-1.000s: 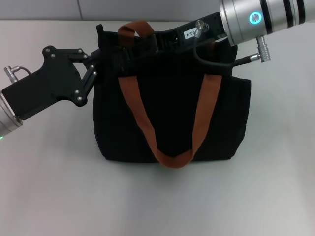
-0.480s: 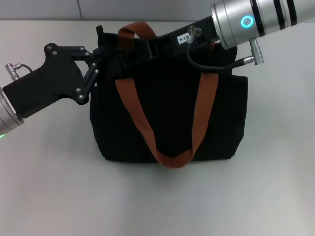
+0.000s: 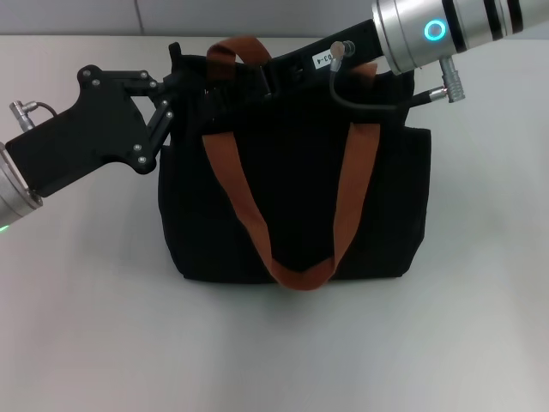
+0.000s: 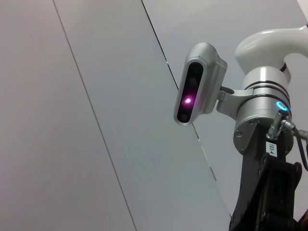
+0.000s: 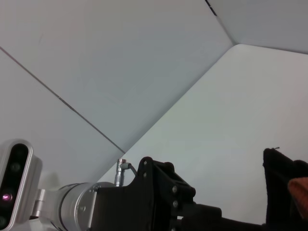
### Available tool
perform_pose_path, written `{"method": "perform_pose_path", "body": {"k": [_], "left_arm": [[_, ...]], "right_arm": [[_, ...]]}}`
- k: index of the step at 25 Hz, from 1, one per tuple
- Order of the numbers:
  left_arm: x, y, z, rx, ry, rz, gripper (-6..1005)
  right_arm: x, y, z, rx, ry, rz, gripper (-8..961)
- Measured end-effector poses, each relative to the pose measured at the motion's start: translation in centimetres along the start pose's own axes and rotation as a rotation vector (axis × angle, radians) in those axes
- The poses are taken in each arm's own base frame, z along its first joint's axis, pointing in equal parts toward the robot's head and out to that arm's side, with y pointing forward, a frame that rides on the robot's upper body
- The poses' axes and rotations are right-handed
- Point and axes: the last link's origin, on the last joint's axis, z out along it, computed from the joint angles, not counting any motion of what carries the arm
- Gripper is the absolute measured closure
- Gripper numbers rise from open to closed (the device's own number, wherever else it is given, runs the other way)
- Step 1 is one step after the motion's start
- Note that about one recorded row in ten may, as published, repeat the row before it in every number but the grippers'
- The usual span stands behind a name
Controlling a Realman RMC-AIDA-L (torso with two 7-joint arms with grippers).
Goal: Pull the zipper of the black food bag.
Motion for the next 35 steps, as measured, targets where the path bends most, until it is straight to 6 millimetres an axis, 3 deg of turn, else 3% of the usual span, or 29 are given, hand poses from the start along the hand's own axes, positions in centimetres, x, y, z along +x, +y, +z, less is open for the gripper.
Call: {"method": "perform_pose_path", "body": {"k": [15, 25, 35], "left_arm": [[0.08, -0.13, 0.27, -0.002, 0.005, -0.004, 948], [0.09, -0.35, 0.08, 0.014, 0.005, -0.009, 945], [0.07, -0.18, 0.0, 0.01, 0.005, -0.012, 943]], "right_arm": [[0.07, 0.87, 0.87, -0.007, 0.038, -0.087, 682], [0.15, 0.69, 0.22, 0.003, 0.019, -0.094, 712], [0.1, 0.64, 0.15, 0.012, 0.017, -0.109, 822]]}}
